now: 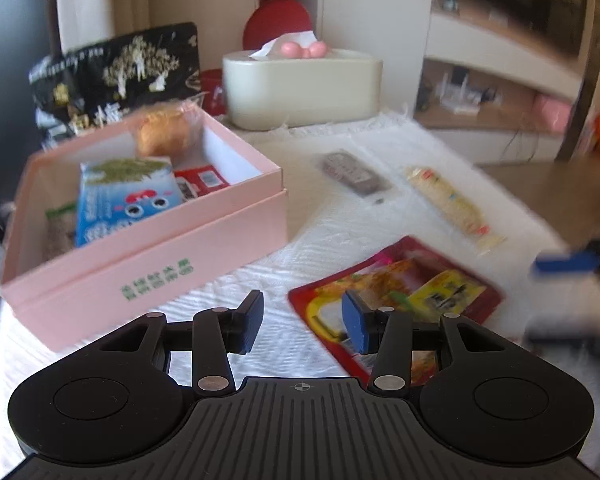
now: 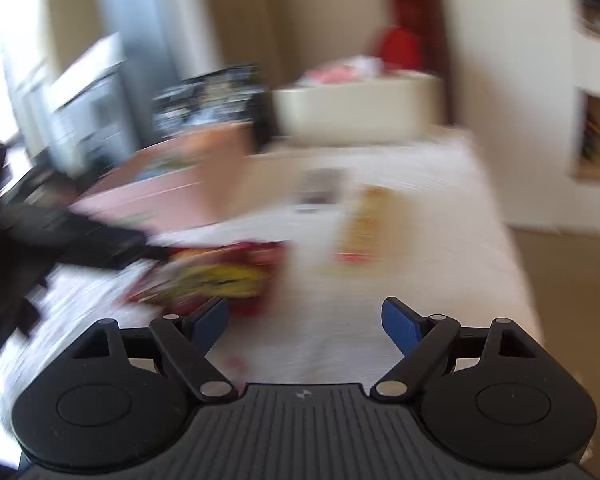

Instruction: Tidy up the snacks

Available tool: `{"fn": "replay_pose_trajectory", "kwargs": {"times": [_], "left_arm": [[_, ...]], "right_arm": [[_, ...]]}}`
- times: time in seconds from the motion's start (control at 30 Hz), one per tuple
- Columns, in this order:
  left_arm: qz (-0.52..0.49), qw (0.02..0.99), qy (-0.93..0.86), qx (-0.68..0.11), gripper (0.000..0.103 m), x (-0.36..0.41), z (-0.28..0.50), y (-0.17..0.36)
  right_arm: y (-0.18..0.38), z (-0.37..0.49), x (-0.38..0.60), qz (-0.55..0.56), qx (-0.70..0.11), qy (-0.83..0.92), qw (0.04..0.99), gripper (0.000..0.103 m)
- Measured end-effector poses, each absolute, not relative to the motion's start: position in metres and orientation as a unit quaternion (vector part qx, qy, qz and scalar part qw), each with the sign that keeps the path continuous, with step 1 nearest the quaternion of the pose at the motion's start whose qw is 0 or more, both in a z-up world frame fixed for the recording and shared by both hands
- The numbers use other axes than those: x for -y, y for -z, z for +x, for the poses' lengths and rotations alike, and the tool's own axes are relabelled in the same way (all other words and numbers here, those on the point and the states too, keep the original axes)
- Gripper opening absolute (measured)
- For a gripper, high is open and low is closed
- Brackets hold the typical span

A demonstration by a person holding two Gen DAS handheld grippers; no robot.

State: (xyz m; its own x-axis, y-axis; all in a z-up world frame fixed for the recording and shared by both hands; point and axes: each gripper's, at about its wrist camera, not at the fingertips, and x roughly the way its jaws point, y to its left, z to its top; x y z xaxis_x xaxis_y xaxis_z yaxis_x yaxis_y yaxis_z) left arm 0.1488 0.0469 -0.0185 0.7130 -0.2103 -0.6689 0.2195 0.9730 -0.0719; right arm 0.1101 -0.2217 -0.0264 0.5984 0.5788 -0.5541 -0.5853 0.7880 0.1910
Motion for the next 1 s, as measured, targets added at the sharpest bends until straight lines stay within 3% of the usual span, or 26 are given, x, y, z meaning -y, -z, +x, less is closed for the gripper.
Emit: {"fn": "replay_pose_trajectory", "kwargs": {"times": [0.13,0.17,0.2,0.27,0.4,0.6,0.7,1.0], "left_arm": [[-0.006,0.927,0.146,-0.344,0.049,-0.040,0.161,0.015],[-0.003,0.927,0.154,-0.342,0.049,-0.036,0.165,0.016],[0.004,0.926,0.157,-0.344,0.049,-0.031,0.170,0.018],[0.014,0.925,0.159,-0.346,0.049,-0.023,0.175,0.023],[-0.010,0.919,0.175,-0.352,0.049,-0.026,0.180,0.032],[-0.021,0.910,0.189,-0.368,0.048,-0.032,0.163,0.030],[-0.044,0.897,0.206,-0.388,0.048,-0.036,0.150,0.029],[-0.024,0.897,0.229,-0.378,0.048,-0.028,0.133,0.017]], "right_arm": [[0.032,0.096,0.182,-0.057,-0.322,-0.377,0.867,0.084],[0.035,0.096,0.175,-0.069,-0.324,-0.371,0.867,0.080],[0.037,0.096,0.171,-0.080,-0.326,-0.361,0.870,0.067],[0.036,0.097,0.175,-0.088,-0.321,-0.342,0.879,0.056],[0.036,0.111,0.206,-0.096,-0.319,-0.257,0.907,0.056],[0.040,0.138,0.248,0.008,-0.345,-0.203,0.916,0.058],[0.041,0.136,0.247,0.004,-0.342,-0.204,0.917,0.065],[0.042,0.134,0.244,0.010,-0.338,-0.205,0.919,0.069]]}}
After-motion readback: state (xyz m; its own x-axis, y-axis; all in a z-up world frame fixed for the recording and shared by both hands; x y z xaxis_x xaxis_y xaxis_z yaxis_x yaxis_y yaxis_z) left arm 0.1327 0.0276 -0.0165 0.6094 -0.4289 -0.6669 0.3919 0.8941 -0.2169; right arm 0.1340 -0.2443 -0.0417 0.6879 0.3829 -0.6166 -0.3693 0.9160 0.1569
